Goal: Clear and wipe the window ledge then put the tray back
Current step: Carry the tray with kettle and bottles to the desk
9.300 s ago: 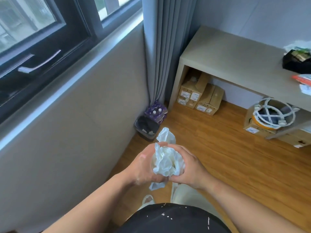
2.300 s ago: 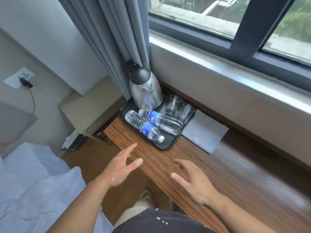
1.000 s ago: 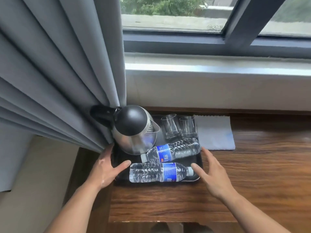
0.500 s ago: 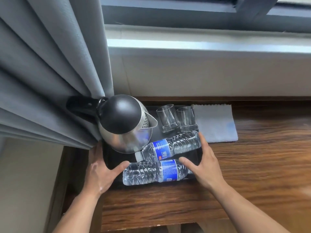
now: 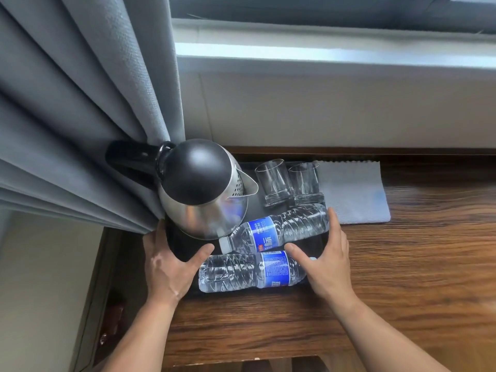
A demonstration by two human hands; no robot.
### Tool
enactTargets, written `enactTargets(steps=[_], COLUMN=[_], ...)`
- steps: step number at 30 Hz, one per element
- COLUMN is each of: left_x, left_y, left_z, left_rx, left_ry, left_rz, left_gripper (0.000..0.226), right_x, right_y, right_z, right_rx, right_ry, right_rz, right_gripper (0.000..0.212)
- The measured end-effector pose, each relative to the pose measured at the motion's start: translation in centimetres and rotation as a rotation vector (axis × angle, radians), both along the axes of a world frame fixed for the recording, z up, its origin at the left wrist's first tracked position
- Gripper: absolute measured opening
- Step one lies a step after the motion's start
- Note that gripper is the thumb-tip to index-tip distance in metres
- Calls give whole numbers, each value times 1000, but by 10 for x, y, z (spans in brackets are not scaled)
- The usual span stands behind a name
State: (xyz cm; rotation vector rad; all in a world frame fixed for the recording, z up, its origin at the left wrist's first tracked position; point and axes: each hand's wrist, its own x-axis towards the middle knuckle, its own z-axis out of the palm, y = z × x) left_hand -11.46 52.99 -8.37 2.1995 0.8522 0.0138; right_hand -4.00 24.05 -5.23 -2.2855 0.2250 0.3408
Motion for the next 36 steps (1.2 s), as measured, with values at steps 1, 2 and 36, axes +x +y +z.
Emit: enactTargets(steps=[1,2,36], left_x=[0,0,-42], left_y=[1,1,-61], left_z=[-1,-2,82], left_rx=[3,8,8], left_ry=[1,3,-27], left_rz=[1,2,-60], left_gripper=[126,126,128], right_x=[0,-1,-71], right_y=[0,0,-71], right_z=[0,-1,75], right_rx=[3,10,166], right_ry=[-3,-4,0], right_rz=[-3,-7,-159], right_gripper=[122,123,131])
